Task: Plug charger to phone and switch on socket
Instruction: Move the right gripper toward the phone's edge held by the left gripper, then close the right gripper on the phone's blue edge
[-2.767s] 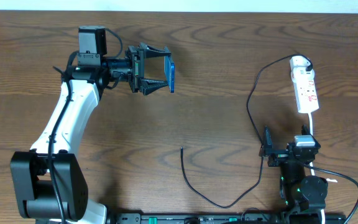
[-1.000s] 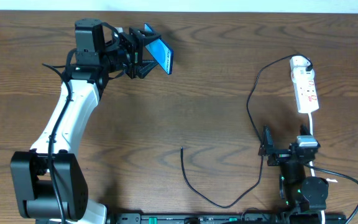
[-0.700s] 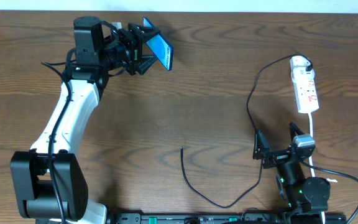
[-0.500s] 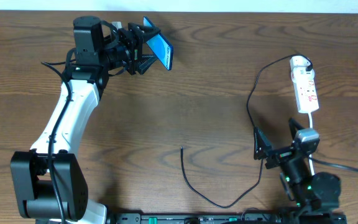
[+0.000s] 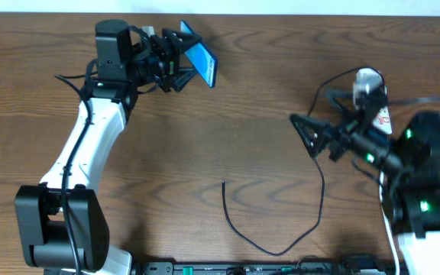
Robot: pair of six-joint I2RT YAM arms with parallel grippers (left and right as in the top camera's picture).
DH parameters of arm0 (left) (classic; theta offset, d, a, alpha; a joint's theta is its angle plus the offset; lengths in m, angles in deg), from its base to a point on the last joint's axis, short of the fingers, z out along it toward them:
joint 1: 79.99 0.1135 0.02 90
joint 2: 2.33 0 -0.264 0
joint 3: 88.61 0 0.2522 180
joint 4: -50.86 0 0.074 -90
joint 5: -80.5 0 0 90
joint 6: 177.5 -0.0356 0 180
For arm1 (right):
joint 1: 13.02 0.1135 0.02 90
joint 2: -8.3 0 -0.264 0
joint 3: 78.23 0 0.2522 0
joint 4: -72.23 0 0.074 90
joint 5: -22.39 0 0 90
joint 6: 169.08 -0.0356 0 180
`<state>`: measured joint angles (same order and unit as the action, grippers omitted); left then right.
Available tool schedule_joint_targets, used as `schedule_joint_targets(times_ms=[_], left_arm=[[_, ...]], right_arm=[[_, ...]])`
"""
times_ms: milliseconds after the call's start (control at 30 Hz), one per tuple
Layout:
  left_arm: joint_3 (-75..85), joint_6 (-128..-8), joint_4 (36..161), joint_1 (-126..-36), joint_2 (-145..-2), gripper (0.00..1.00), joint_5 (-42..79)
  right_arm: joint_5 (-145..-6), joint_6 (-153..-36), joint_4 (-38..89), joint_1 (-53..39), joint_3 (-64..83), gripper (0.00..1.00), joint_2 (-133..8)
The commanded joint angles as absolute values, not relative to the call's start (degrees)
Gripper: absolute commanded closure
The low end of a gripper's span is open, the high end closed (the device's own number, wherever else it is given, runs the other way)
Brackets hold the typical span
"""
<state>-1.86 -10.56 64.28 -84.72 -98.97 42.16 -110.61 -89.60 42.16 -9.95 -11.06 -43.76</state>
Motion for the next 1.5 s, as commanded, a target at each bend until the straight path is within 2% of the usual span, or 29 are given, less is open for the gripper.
schedule_joint_targets(times_ms=[0,200,400,700,967,1233,1467], left_arm=[[-0.5,-11.4,62.6,-86.1,-97.8,0.93,41.4],[-0.5,-11.4,61.9,-87.3,-97.8,0.93,41.4],[-0.5,-11.3,61.9,-88.5,-97.8,0.93,40.3],[-0.5,-11.2,61.9,-91.0,-97.8,0.93,39.3],[-0.5,-11.1,61.9,-93.4,-97.8,0.93,37.9],[-0.5,-10.3,61.9,-94.6,-97.8,0.93,37.3],[-0.5,-9.0,61.4,-94.6,-97.8,0.93,37.3]], right_arm=[[-123.4,-91.3,44.1,-10.3,-8.9,0.01,-49.7],[-125.8,-92.5,45.7,-10.2,-9.0,0.01,-55.6],[-120.7,-92.1,45.6,-8.0,-9.0,0.06,-58.0],[-95.6,-90.5,44.7,4.2,-9.0,0.02,-58.4],[-81.7,-91.1,44.5,10.8,-9.0,0.07,-58.5],[-79.5,-96.7,45.3,12.5,-9.0,0.11,-59.0],[-79.8,-99.3,49.1,13.6,-9.0,0.11,-61.9]])
